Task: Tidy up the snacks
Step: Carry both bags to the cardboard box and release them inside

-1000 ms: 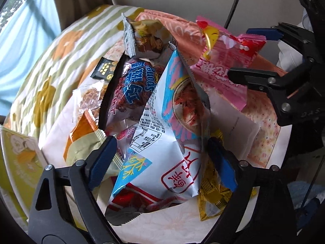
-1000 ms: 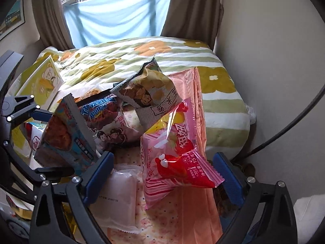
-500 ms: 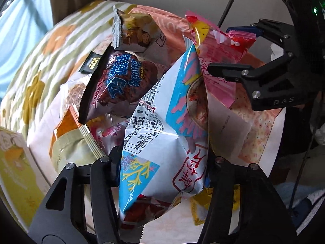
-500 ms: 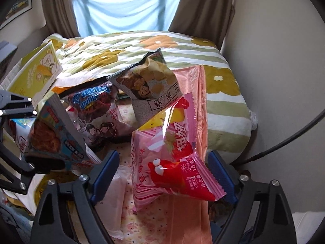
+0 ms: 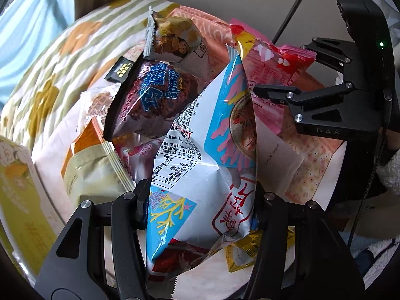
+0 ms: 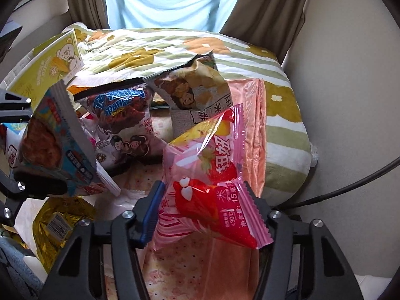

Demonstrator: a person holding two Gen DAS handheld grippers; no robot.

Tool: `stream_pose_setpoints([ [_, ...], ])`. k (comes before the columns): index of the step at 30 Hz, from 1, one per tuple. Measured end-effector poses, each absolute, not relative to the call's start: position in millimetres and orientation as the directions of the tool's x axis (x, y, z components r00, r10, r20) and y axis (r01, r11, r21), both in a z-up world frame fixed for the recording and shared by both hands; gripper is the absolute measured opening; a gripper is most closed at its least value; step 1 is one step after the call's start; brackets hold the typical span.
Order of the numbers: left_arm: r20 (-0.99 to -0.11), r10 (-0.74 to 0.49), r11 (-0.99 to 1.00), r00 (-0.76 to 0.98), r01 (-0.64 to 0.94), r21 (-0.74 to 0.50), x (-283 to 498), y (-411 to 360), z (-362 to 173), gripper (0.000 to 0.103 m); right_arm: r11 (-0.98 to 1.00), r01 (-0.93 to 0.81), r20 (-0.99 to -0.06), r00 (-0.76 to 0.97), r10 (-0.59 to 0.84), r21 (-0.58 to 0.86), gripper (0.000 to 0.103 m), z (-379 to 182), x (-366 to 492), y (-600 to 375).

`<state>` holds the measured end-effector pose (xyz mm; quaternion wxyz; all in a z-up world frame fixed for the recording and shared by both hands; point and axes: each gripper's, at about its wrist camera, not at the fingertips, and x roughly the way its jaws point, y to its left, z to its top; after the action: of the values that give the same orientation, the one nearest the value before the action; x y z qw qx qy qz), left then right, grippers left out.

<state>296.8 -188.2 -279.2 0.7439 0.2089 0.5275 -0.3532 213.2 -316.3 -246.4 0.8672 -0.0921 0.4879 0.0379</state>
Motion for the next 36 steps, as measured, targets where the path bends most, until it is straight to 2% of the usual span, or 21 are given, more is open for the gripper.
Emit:
stream_pose_setpoints([
  [8, -0.919, -0.311, 0.696, 0.242, 0.717, -0.047, 289.1, -180.0, -253.9, 0.051, 0.985, -0.138, -0.829, 0.559, -0.012, -0.107, 0.053, -216.5, 199.6, -320.7],
  [19, -0.849, -0.345, 0.794, 0.400, 0.607, -0.036, 282.8, -152.2, -178.6, 0.052, 0.976, -0.199, -0.773, 0.632, 0.056, -0.092, 0.053, -139.5, 186.8, -304.5],
  [27, -0.789, -0.275, 0.880, 0.550, 0.475, 0.025, 276.0, -96.4, -128.0, 0.052, 0.938, -0.334, -0.709, 0.683, 0.175, -0.091, 0.053, -89.0, 206.5, -252.2],
  [36, -0.732, -0.165, 0.961, 0.661, 0.276, 0.032, 289.9, 7.5, -90.7, 0.052, 0.860, -0.506, -0.664, 0.666, 0.340, -0.066, 0.053, -61.5, 239.5, -145.5],
])
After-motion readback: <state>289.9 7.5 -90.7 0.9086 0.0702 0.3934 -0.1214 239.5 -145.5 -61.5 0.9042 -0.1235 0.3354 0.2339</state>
